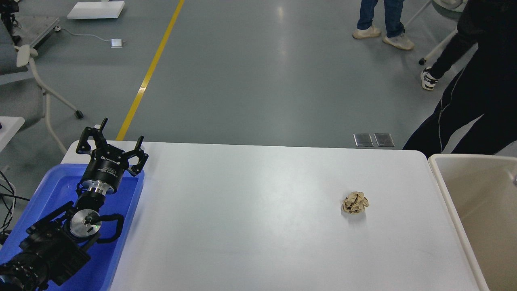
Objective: Tidy desktop
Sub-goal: 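Release the foil wrapper into the white bin with the right gripper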
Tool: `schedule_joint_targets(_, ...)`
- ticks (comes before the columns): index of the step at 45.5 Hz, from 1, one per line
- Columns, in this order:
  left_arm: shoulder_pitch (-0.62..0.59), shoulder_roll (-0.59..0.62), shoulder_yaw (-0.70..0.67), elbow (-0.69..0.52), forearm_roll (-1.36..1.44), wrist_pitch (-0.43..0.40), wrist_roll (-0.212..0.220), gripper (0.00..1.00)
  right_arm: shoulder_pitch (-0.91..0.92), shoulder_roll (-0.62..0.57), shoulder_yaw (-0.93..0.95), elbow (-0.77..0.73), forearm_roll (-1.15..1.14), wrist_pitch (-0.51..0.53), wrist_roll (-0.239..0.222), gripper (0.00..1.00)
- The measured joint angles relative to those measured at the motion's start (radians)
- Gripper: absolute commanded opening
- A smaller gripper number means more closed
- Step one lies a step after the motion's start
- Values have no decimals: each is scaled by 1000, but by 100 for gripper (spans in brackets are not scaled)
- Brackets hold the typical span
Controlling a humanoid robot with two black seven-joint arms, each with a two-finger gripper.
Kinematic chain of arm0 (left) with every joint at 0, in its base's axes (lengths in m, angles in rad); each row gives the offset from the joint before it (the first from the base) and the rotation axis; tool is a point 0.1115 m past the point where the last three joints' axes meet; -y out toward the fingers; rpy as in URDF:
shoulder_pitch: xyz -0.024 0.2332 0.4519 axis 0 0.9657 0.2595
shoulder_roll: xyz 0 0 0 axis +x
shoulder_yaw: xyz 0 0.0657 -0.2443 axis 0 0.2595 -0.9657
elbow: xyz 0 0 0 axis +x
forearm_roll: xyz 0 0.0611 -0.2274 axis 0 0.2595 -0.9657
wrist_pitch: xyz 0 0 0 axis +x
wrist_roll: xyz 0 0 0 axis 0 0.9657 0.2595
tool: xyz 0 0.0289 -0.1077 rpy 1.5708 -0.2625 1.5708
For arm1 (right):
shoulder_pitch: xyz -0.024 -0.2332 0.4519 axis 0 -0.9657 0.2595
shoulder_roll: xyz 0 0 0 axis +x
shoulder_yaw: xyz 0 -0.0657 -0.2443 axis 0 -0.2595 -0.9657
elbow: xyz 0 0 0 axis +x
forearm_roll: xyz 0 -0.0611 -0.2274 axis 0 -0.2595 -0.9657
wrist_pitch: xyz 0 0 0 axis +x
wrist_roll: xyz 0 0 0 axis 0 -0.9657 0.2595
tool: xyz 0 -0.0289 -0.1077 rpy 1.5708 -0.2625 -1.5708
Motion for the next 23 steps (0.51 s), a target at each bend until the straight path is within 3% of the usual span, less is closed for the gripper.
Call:
schedule_joint_targets(7, 0, 0, 0, 0, 0, 0, 0, 100, -54, 83, 6, -12, 33, -53, -102, 0)
schedule_joint_targets(23, 0, 0, 0, 0, 0, 0, 0, 100, -109, 172, 8, -17, 78, -95, -171, 0)
